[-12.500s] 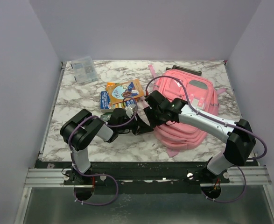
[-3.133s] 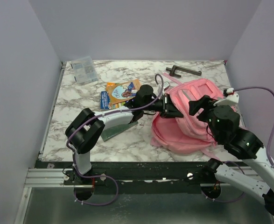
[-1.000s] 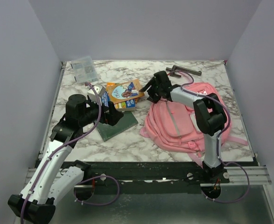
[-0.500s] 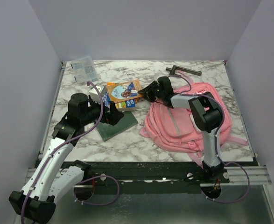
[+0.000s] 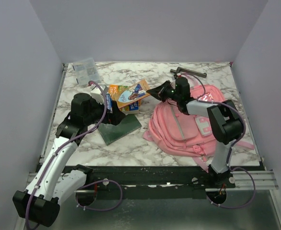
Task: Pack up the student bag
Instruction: Pick up the book from the center of the board.
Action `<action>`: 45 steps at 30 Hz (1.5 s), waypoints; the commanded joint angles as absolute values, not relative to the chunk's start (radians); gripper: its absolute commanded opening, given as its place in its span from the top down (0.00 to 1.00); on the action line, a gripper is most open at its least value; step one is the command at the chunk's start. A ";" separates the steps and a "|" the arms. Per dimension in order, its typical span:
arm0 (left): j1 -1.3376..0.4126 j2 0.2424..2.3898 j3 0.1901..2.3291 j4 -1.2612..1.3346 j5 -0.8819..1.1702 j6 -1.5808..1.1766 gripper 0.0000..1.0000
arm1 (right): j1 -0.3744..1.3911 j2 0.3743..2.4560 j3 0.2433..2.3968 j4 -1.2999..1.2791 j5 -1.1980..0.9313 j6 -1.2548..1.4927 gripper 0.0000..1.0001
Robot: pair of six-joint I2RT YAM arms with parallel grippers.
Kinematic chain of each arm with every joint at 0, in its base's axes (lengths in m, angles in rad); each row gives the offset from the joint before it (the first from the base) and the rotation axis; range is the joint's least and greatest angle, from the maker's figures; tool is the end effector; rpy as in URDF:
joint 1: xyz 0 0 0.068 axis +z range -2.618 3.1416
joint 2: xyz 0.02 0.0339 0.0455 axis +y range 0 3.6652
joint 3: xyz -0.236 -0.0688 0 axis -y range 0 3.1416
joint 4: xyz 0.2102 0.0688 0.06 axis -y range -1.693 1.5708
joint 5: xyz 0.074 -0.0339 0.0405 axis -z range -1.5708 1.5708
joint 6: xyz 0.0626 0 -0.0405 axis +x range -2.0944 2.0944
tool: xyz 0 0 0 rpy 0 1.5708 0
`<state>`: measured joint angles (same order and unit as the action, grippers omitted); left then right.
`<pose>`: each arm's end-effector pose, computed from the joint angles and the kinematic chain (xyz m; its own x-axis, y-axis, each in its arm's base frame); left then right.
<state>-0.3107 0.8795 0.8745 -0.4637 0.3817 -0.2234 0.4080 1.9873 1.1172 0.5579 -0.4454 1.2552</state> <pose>0.1813 -0.0827 0.2946 -0.5524 -0.0386 -0.8327 0.4899 0.7932 -0.3617 0.3758 0.1918 0.1673 -0.7856 0.5950 -0.1696 0.0401 0.3225 0.9457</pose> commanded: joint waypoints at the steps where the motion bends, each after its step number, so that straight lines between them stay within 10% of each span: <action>1: -0.256 0.883 0.888 -0.400 0.439 -0.329 0.02 | 0.367 1.788 1.021 0.660 -0.591 1.264 1.00; 15: -0.184 0.835 0.580 0.426 0.728 -1.368 0.02 | 0.250 1.237 0.750 0.526 -0.691 1.275 1.00; 23: -0.300 0.900 0.532 0.556 0.662 -1.465 0.04 | 0.249 1.218 0.706 0.729 -0.755 1.437 1.00; 29: -0.367 0.981 0.594 0.636 0.649 -1.448 0.26 | 0.252 1.219 0.668 0.775 -0.776 1.467 1.00; 36: -0.404 1.032 0.604 0.715 0.609 -1.400 0.83 | 0.252 1.163 0.620 0.744 -0.769 1.462 1.00; 38: -0.403 1.019 0.606 0.710 0.601 -1.346 1.00 | 0.251 1.141 0.635 0.644 -0.768 1.392 0.93; 45: -0.316 0.909 0.712 0.306 0.603 -1.003 1.00 | 0.252 1.106 0.817 -0.135 -0.593 0.853 0.35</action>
